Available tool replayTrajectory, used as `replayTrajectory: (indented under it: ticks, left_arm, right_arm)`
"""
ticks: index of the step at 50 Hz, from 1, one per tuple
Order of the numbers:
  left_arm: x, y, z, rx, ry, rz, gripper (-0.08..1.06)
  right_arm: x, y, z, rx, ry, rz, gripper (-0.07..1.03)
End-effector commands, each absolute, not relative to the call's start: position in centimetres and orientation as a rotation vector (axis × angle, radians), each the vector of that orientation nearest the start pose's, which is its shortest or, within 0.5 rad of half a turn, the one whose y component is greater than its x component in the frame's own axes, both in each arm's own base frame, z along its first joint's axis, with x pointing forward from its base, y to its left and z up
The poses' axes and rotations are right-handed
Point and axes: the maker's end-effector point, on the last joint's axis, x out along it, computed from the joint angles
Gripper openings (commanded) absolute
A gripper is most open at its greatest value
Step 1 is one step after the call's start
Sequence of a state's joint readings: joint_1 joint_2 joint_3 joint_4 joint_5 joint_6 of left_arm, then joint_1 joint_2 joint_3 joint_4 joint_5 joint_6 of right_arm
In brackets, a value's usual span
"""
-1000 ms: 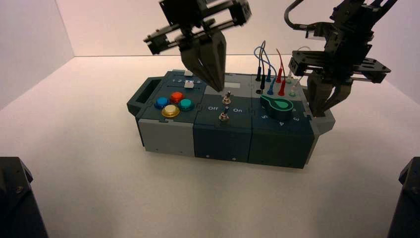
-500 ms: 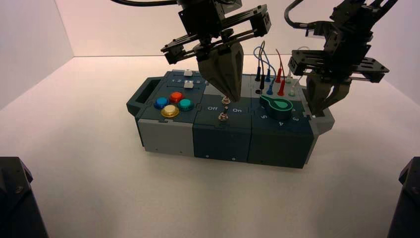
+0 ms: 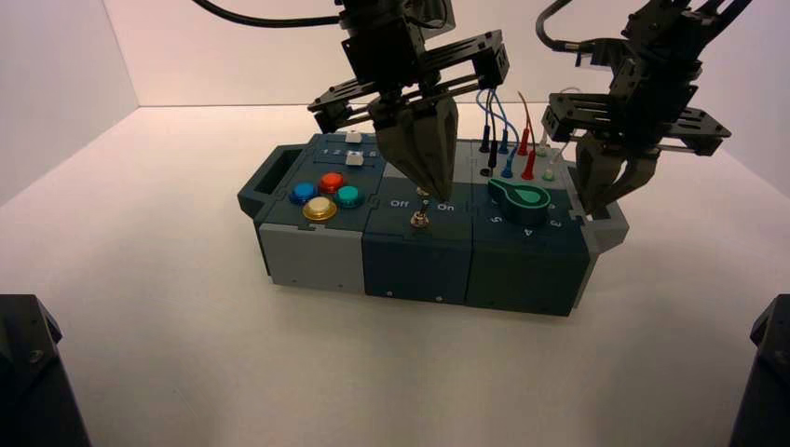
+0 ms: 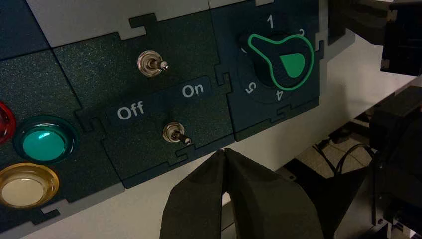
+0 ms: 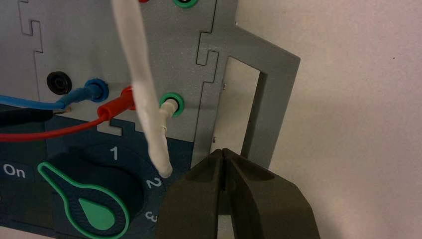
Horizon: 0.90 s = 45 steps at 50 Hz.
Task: Flip the bottom switch off with the left gripper.
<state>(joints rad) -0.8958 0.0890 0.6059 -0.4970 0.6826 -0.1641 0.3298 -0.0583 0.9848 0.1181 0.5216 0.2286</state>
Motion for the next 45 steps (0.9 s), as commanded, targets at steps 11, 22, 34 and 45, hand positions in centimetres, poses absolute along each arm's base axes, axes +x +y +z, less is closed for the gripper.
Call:
replayTrajectory:
  ticks: [11, 22, 34, 45]
  left_arm:
    - [19.4, -31.5, 7.1, -0.056, 1.485, -0.595, -0.03]
    - [19.5, -31.4, 6.7, -0.056, 1.494, -0.584, -0.03]
    - [19.5, -31.4, 6.1, -0.049, 1.508, -0.575, -0.03]
    - [19.5, -31.4, 5.5, -0.041, 1.519, -0.569, -0.03]
  right_arm:
    - [22.6, 9.2, 0.9, 0.040, 1.473, 0.103, -0.02]
    - [22.7, 9.2, 0.9, 0.040, 1.471, 0.103, -0.02]
    - [22.7, 9.2, 0.9, 0.041, 1.470, 0.104, -0.02]
    - [22.7, 9.2, 0.9, 0.041, 1.467, 0.104, -0.02]
